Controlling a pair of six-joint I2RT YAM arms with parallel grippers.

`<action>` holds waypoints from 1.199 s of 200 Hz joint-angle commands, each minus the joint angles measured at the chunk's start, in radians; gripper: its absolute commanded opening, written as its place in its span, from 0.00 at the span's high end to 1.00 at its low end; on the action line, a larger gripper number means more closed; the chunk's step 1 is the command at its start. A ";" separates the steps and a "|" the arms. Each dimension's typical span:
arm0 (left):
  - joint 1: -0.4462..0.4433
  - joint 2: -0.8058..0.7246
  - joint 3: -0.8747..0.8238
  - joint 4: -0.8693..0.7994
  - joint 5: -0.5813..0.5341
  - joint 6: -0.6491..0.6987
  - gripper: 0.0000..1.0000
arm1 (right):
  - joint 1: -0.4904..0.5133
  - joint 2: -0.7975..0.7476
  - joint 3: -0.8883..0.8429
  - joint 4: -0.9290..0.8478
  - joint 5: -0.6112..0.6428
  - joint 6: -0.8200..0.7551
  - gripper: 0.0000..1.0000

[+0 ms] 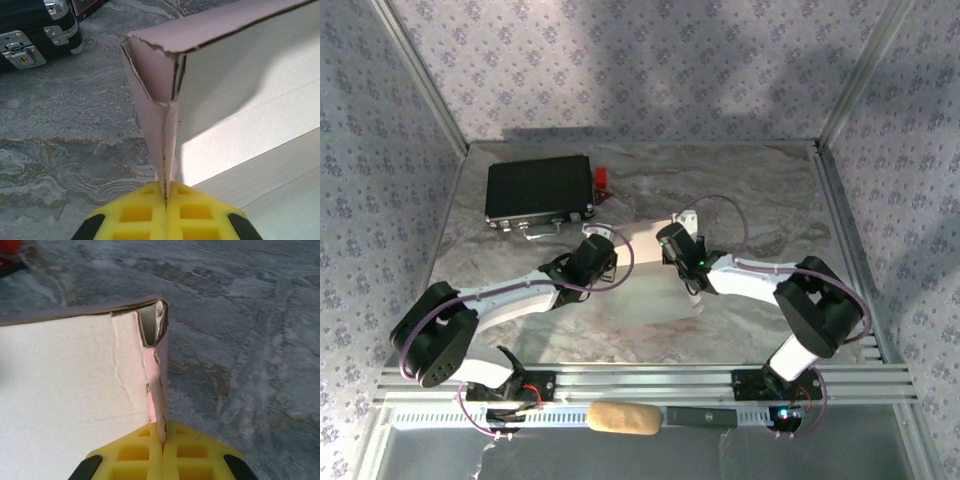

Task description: Fold the paper box

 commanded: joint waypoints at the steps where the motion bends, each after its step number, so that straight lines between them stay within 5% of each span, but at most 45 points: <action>1: -0.010 0.008 0.042 -0.008 -0.015 0.001 1.00 | 0.029 0.096 0.058 -0.317 0.186 0.129 1.00; 36: -0.009 0.021 0.051 -0.021 -0.027 -0.010 1.00 | 0.079 0.174 0.154 -0.510 0.298 0.252 1.00; 98: -0.010 0.021 0.043 -0.014 -0.017 -0.014 1.00 | 0.058 0.099 0.036 -0.233 0.105 0.107 0.97; 175: -0.010 0.020 0.043 -0.011 -0.013 -0.008 1.00 | 0.050 0.116 0.055 -0.246 0.094 0.108 0.83; 240: -0.010 0.016 0.048 -0.015 -0.009 -0.001 1.00 | 0.036 0.123 0.064 -0.241 0.083 0.105 0.88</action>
